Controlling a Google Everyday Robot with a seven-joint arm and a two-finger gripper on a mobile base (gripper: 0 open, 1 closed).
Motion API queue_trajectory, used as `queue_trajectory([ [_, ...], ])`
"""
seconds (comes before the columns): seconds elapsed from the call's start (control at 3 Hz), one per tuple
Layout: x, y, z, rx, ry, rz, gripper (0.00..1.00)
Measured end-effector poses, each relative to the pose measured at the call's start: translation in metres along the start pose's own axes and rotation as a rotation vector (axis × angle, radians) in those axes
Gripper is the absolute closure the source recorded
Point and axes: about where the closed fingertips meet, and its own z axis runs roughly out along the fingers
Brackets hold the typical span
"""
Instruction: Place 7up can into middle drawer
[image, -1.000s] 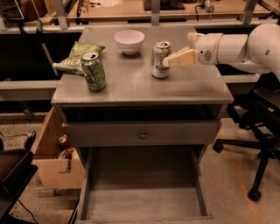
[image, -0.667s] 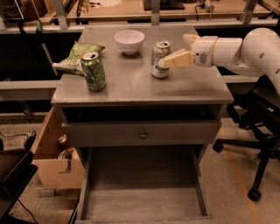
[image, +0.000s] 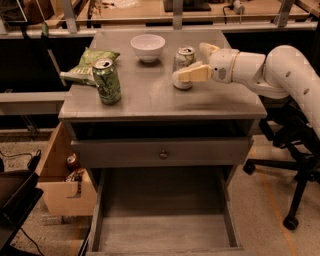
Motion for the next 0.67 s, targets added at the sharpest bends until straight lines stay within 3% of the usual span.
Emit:
queue_trajectory([
  [0.67,0.003,0.0044,0.0093,-0.007,-0.028,0.006,0.46],
])
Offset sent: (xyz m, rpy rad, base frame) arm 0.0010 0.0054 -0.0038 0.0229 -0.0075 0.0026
